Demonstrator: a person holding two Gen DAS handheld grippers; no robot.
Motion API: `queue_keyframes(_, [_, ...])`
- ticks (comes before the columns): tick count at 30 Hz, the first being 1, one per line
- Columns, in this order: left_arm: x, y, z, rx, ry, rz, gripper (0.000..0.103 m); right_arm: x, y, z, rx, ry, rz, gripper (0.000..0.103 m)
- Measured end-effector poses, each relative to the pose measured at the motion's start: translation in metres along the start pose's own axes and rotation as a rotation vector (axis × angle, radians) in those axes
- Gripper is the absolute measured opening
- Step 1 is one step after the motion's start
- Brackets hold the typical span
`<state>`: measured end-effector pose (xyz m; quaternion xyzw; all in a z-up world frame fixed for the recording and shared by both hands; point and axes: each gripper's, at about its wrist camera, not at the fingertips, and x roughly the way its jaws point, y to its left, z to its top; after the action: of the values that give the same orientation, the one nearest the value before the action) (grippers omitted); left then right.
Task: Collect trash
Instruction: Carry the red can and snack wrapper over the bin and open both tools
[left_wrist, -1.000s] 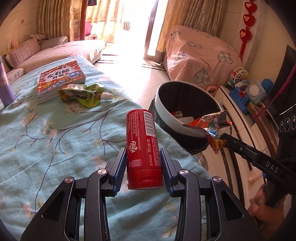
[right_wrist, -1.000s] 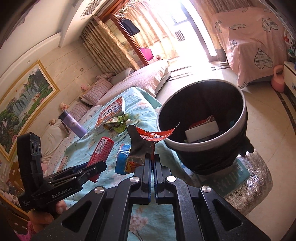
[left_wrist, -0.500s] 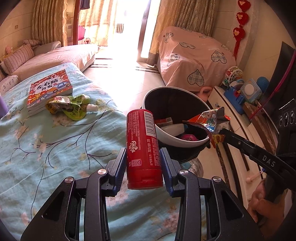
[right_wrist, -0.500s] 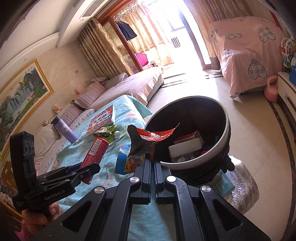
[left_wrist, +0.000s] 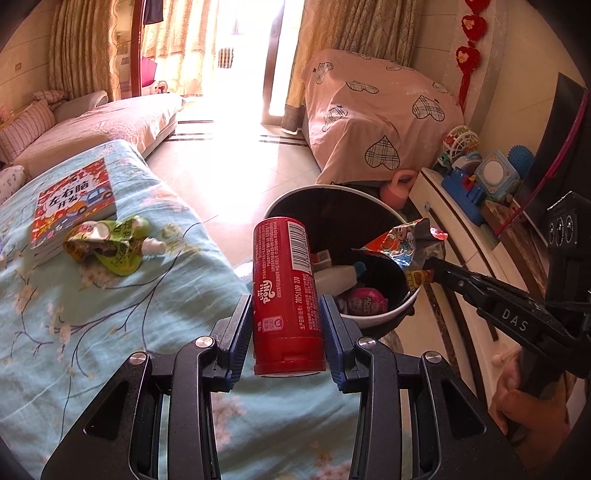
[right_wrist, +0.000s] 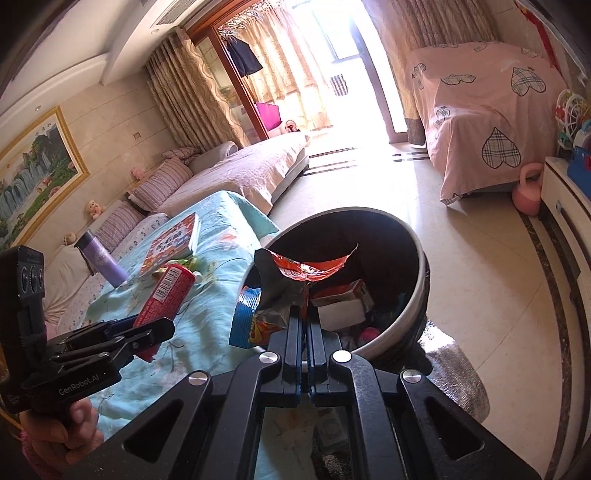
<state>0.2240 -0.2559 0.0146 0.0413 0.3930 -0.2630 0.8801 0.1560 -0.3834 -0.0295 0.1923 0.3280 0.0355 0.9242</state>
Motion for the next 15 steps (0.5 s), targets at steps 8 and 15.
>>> queue_keyframes(8, [0.023, -0.014, 0.017, 0.019, 0.015, -0.014, 0.035, 0.01, -0.014, 0.012, -0.015, 0.02, -0.036, 0.002])
queue_keyframes(15, [0.042, -0.02, 0.027, 0.028, 0.038, -0.022, 0.035, 0.016, -0.024, 0.019, -0.031, 0.035, -0.06, 0.002])
